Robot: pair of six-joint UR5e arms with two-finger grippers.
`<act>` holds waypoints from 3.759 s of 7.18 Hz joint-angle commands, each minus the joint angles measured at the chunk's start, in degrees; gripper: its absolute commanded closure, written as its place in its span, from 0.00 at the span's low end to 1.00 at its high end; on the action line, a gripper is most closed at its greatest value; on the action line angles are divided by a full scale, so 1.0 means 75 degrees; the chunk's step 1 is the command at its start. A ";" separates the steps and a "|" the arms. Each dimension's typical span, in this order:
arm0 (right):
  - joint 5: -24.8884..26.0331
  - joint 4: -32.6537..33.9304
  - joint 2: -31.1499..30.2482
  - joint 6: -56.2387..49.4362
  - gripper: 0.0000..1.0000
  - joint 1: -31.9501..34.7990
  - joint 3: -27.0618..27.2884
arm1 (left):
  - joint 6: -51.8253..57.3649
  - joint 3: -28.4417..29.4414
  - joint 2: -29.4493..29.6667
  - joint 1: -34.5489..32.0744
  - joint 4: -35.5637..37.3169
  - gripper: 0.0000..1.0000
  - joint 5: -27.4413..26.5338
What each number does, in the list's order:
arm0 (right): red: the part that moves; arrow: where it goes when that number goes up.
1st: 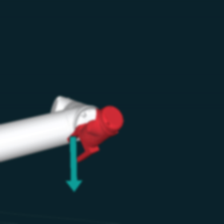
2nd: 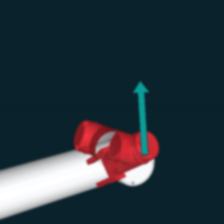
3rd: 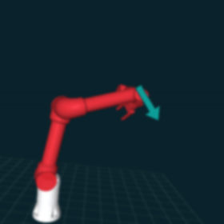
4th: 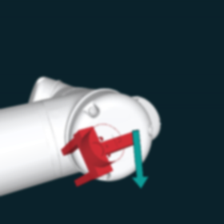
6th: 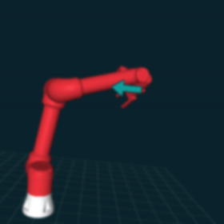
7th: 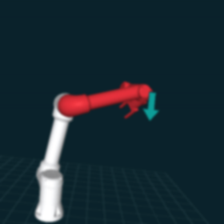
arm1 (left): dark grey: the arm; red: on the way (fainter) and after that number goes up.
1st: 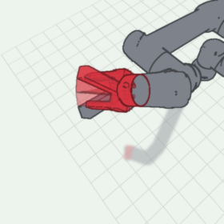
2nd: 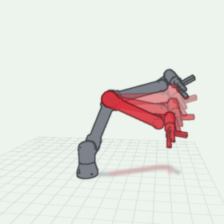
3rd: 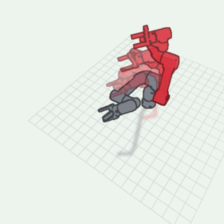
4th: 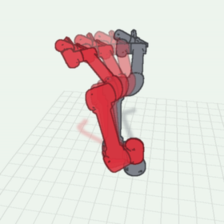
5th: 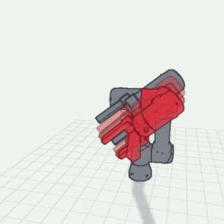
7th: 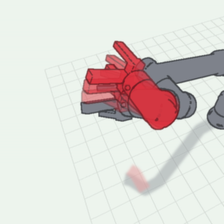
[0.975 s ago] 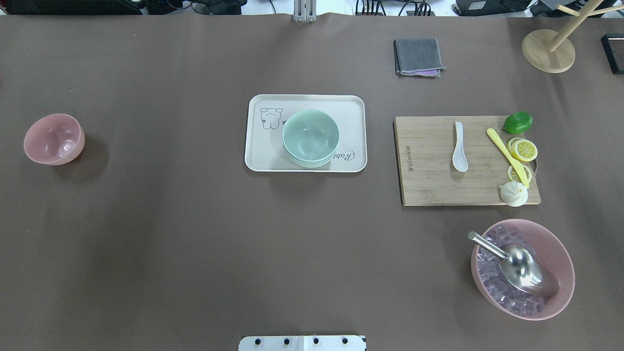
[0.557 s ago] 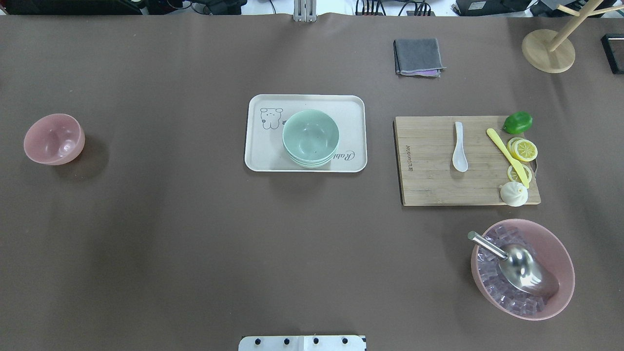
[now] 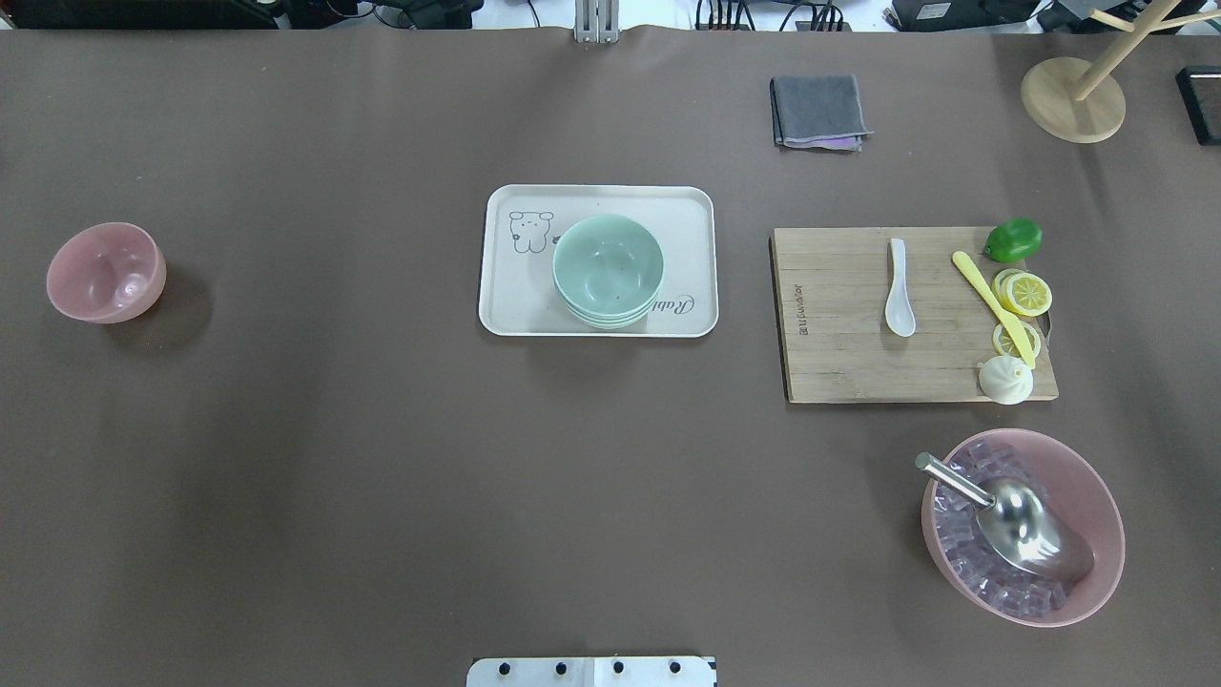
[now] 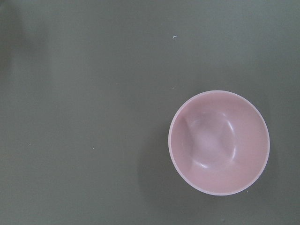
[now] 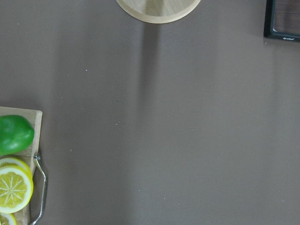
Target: Stack pink bowl on green and place spoon
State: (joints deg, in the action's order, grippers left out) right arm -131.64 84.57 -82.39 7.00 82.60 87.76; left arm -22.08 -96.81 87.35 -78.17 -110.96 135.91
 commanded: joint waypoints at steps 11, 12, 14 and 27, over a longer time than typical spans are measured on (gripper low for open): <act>0.0249 -0.1708 0.0121 0.4275 0.00 -0.2686 0.1341 | 0.0026 0.1430 0.1287 0.0309 -0.0018 0.02 -0.0004; 0.0707 -0.1725 0.0446 0.5105 0.00 -0.3227 0.1353 | 0.0026 0.1969 0.1604 0.0379 -0.0111 0.03 -0.0004; 0.1507 -0.1713 0.0555 0.5822 0.00 -0.4075 0.1213 | 0.0026 0.2384 0.1864 0.0613 -0.0182 0.03 -0.0015; 0.1474 -0.1713 0.1399 0.6286 1.00 -0.4358 0.0357 | 0.0014 0.3803 0.2509 0.1235 -0.0159 1.00 -0.0027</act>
State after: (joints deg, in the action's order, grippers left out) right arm -120.45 71.65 -71.76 54.48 49.43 90.20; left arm -22.01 -68.25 106.18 -69.23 -112.20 135.38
